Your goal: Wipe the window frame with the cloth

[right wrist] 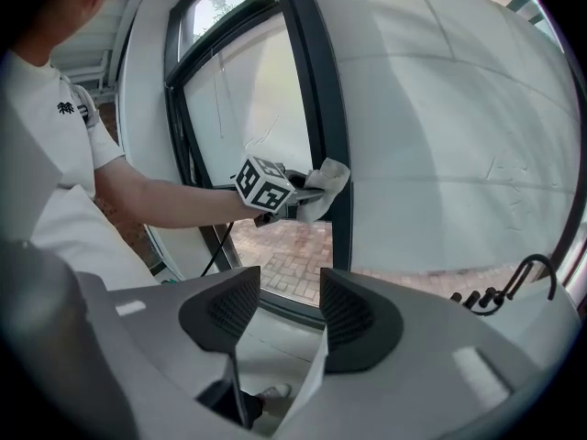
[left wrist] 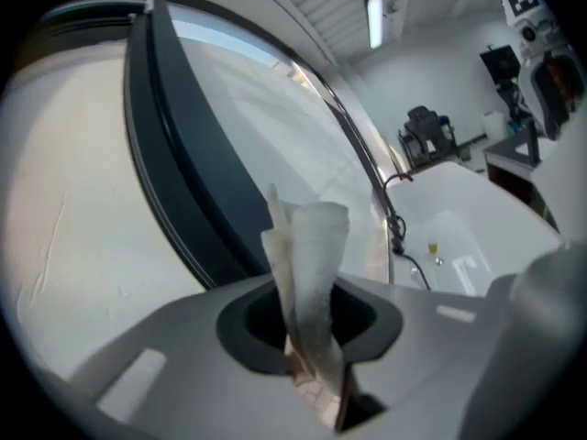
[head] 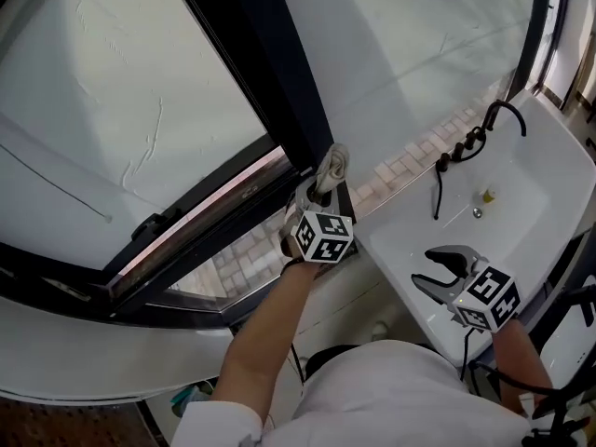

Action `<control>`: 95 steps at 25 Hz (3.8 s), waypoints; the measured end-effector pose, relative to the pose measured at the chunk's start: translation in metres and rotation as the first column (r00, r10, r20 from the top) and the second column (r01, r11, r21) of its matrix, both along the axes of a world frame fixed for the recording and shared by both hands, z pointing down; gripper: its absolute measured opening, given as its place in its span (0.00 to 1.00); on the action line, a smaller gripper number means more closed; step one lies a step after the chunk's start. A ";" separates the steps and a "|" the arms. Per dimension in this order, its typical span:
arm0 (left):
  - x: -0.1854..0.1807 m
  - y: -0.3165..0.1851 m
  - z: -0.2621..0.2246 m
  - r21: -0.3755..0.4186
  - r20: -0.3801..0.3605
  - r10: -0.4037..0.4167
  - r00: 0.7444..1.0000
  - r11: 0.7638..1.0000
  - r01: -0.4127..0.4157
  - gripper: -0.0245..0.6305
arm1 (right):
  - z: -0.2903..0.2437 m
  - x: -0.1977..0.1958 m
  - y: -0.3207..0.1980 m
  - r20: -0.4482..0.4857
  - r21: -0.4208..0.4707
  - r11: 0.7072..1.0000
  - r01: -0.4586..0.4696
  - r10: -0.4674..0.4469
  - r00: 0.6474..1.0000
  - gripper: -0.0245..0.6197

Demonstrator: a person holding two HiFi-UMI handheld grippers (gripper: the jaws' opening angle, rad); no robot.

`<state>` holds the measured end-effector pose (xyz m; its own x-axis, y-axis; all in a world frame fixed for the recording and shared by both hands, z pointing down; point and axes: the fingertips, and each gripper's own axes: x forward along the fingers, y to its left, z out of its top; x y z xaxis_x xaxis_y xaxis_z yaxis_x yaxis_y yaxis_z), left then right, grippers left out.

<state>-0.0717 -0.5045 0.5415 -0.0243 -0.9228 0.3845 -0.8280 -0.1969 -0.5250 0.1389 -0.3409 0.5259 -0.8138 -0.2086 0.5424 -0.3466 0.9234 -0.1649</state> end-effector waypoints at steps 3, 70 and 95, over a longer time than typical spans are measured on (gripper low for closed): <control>-0.016 -0.013 -0.012 -0.098 0.106 0.044 0.993 0.995 -0.033 0.18 | -0.001 -0.006 -0.003 0.019 0.019 1.000 0.012 -0.012 1.000 0.35; -0.032 0.053 -0.635 0.122 0.833 -0.052 0.551 0.988 -0.092 0.19 | -0.001 -0.072 0.005 -0.010 0.126 0.976 0.177 -0.177 0.984 0.35; -0.381 0.373 -0.345 0.088 0.852 -0.180 0.491 0.975 0.204 0.18 | -0.014 -0.312 0.191 -0.110 0.116 0.812 0.572 -0.562 0.820 0.35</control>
